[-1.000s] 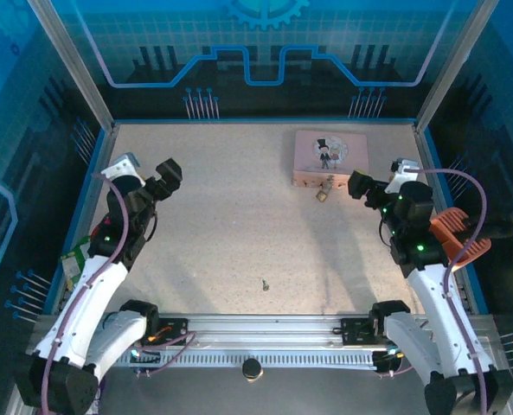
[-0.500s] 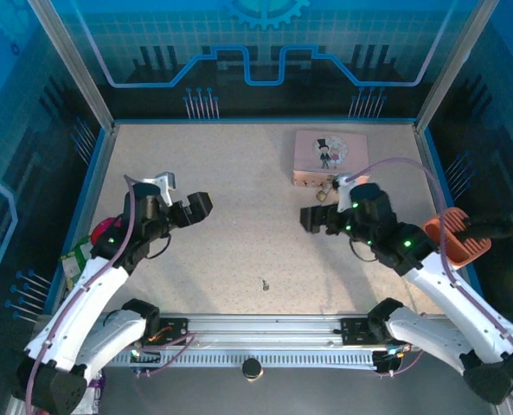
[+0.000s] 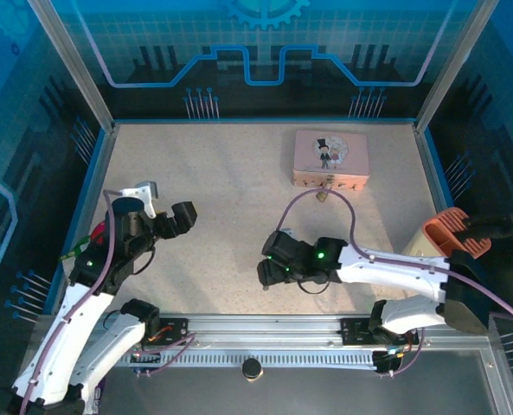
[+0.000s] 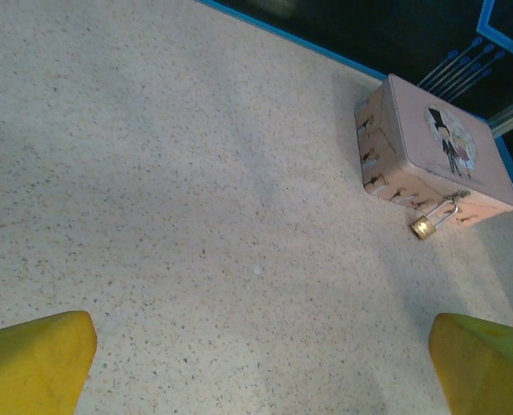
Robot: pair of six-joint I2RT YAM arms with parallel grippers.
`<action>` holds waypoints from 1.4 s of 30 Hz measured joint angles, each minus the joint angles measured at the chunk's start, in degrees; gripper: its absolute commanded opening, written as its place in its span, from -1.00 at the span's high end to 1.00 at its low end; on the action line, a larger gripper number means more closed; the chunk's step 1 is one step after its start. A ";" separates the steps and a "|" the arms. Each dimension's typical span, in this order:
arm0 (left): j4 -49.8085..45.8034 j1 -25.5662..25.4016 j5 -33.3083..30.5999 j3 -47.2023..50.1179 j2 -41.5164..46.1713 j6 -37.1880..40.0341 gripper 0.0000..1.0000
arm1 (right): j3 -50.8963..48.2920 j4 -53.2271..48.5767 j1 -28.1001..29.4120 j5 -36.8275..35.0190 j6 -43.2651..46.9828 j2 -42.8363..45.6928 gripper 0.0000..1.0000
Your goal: Unlock a padlock with a key
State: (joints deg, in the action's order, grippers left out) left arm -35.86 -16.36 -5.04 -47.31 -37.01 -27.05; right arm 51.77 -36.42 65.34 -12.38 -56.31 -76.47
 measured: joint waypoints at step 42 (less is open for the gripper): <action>-0.90 -6.01 -6.75 4.39 4.50 -3.06 -0.98 | 8.07 -0.02 -0.63 8.98 -8.24 -24.11 0.40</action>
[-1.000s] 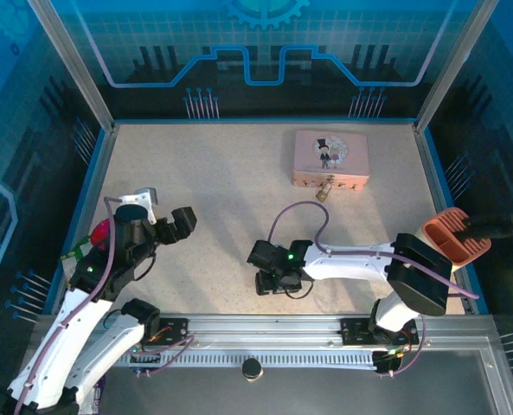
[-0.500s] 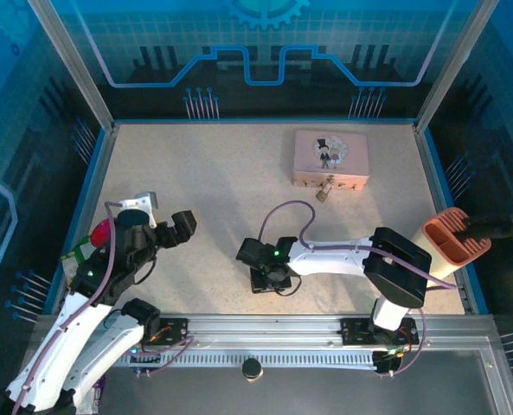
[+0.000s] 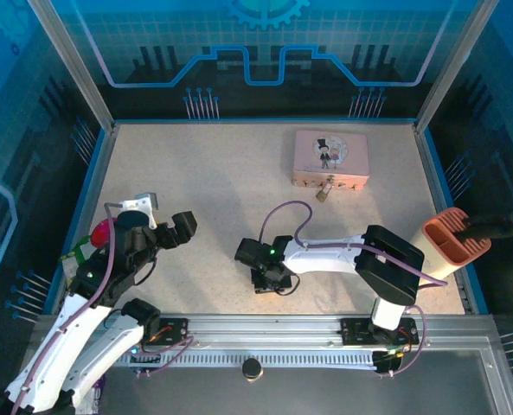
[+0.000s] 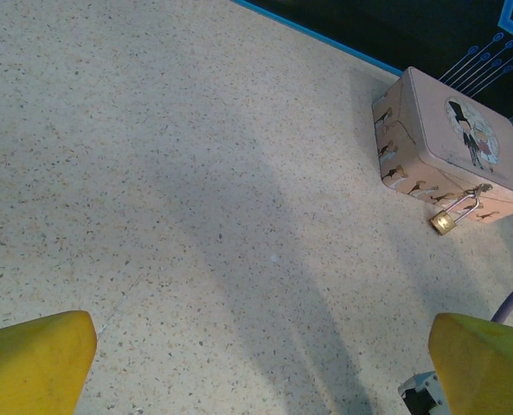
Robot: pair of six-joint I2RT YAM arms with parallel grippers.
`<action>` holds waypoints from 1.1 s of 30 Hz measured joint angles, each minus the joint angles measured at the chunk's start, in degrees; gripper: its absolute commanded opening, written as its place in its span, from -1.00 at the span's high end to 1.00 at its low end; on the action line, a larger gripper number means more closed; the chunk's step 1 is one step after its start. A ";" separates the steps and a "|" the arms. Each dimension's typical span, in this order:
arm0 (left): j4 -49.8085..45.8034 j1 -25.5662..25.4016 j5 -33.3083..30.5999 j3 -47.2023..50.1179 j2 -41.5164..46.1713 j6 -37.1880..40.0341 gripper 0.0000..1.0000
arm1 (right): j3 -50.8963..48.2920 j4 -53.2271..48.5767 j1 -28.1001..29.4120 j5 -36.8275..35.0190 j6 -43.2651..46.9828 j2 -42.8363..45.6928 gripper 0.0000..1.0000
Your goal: Unlock a padlock with a key
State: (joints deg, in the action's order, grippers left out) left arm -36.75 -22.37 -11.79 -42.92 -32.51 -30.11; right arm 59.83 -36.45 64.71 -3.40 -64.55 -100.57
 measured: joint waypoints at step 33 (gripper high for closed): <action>5.33 -0.22 1.64 0.00 -5.55 -1.53 -0.99 | -5.77 4.57 -0.26 -4.24 -1.49 5.57 0.93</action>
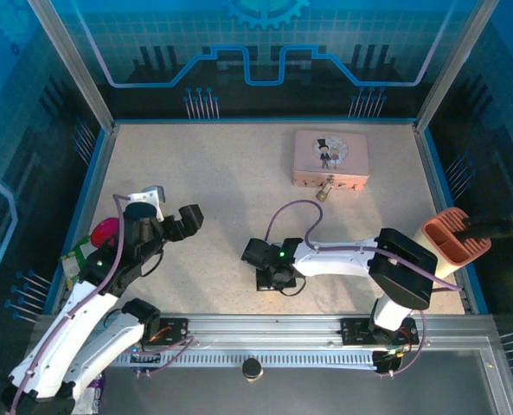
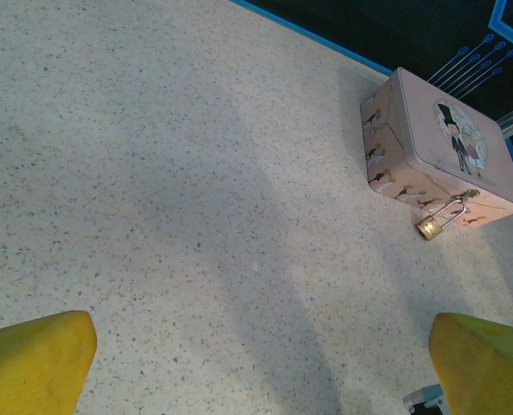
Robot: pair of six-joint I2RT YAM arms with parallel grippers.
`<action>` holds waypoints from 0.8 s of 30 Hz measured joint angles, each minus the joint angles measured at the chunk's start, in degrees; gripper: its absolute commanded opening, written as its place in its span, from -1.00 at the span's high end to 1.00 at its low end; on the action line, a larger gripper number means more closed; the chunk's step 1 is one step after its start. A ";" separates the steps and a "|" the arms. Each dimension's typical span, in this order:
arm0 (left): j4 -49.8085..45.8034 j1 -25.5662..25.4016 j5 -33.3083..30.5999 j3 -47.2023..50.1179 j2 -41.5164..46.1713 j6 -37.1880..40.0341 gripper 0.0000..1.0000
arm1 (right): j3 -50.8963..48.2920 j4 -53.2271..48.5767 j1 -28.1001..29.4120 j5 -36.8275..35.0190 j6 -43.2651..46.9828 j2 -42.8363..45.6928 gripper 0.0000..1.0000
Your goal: Unlock a padlock with a key
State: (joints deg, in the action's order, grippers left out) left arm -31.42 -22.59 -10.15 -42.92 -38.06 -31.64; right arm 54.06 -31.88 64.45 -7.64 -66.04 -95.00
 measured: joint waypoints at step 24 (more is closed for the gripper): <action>7.72 0.00 10.27 2.58 -12.68 -3.02 -0.99 | -9.35 6.03 -2.95 -5.92 -3.96 20.09 1.00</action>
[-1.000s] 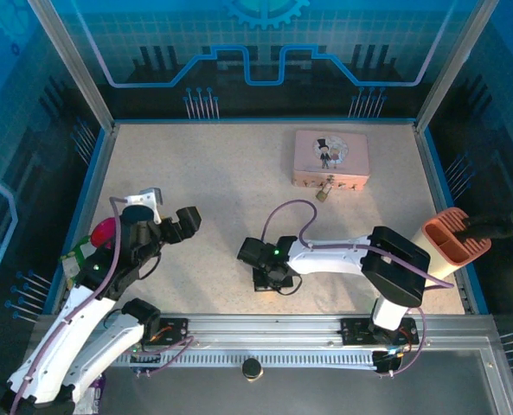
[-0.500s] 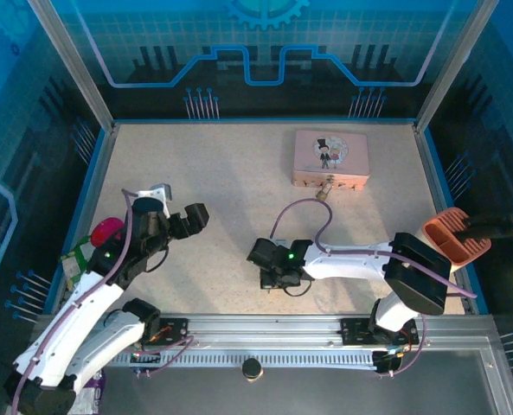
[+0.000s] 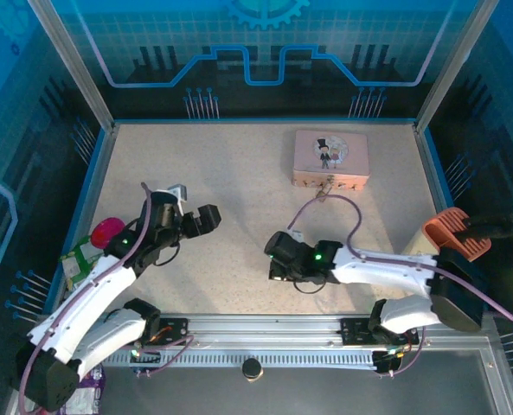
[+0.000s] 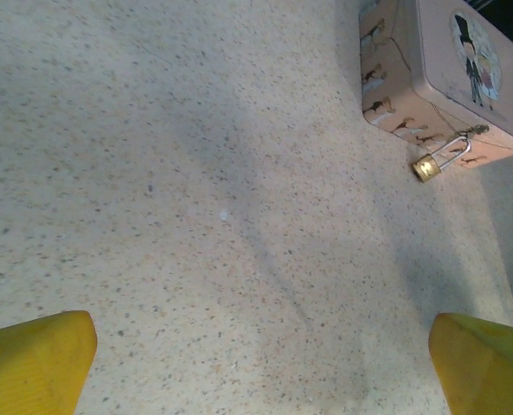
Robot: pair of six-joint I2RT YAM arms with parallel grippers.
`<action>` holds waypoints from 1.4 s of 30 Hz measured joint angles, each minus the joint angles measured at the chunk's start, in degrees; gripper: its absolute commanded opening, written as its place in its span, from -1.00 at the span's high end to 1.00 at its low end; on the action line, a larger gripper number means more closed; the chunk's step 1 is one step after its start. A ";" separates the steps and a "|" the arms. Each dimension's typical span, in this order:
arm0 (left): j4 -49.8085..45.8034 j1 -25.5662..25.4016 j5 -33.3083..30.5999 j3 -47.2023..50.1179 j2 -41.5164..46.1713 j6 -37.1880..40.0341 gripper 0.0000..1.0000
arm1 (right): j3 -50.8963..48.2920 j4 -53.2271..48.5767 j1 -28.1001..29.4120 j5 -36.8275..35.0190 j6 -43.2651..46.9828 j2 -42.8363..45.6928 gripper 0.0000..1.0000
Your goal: Unlock a padlock with a key
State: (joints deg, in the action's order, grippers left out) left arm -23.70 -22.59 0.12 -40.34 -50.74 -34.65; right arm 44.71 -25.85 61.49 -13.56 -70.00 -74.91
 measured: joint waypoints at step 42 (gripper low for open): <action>101.26 -17.35 35.36 4.94 -51.45 20.76 0.09 | 3.76 1.81 -25.38 12.61 -2.43 22.34 1.00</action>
State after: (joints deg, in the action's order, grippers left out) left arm 77.56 -39.94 35.48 -35.40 -102.19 -13.89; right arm 48.47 -24.03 36.12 -0.95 -72.42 -52.58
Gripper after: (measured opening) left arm 0.459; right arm 0.060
